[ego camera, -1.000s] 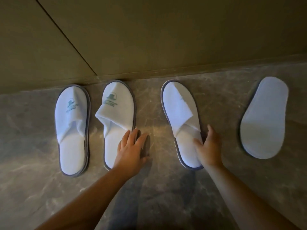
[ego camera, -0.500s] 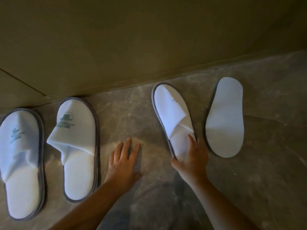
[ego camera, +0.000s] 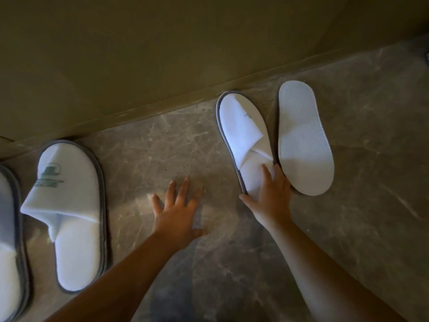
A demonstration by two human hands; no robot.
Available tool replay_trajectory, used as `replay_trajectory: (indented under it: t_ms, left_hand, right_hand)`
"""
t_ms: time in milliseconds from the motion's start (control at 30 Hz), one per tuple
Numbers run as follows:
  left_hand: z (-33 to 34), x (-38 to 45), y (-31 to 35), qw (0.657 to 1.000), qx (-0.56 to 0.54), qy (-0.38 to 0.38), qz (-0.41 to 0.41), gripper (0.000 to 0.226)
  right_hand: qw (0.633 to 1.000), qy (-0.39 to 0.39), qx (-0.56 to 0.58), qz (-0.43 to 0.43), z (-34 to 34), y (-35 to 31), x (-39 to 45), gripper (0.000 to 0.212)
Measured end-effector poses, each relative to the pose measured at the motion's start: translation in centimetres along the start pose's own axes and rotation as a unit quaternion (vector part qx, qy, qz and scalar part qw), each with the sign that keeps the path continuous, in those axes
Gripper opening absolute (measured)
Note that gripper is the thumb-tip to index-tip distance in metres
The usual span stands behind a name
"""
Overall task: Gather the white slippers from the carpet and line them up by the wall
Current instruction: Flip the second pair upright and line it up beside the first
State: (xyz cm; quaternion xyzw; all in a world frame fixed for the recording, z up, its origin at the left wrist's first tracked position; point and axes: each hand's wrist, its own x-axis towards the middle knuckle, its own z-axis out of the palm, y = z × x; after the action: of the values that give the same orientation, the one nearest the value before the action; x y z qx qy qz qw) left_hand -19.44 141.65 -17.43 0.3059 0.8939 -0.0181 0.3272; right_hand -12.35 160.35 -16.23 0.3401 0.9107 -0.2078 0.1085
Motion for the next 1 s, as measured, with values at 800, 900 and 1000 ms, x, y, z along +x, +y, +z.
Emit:
replay_trajectory:
  t_ms: [800, 900, 1000]
  left_hand:
    - [-5.4, -0.7, 8.8, 0.958, -0.203, 0.168, 0.114, 0.086]
    - [-8.6, -1.4, 10.9, 0.923, -0.267, 0.238, 0.145, 0.091]
    - [-10.9, -2.1, 11.5, 0.883, -0.273, 0.339, 0.175, 0.091]
  right_hand:
    - [0.885, 0.278, 0.369, 0.065, -10.9, 7.3, -1.1, 0.015]
    - [0.875, 0.316, 0.367, 0.005, -14.1, 7.0, -2.6, 0.031]
    - [0.869, 0.313, 0.383, -0.031, -16.0, 6.2, -3.5, 0.038]
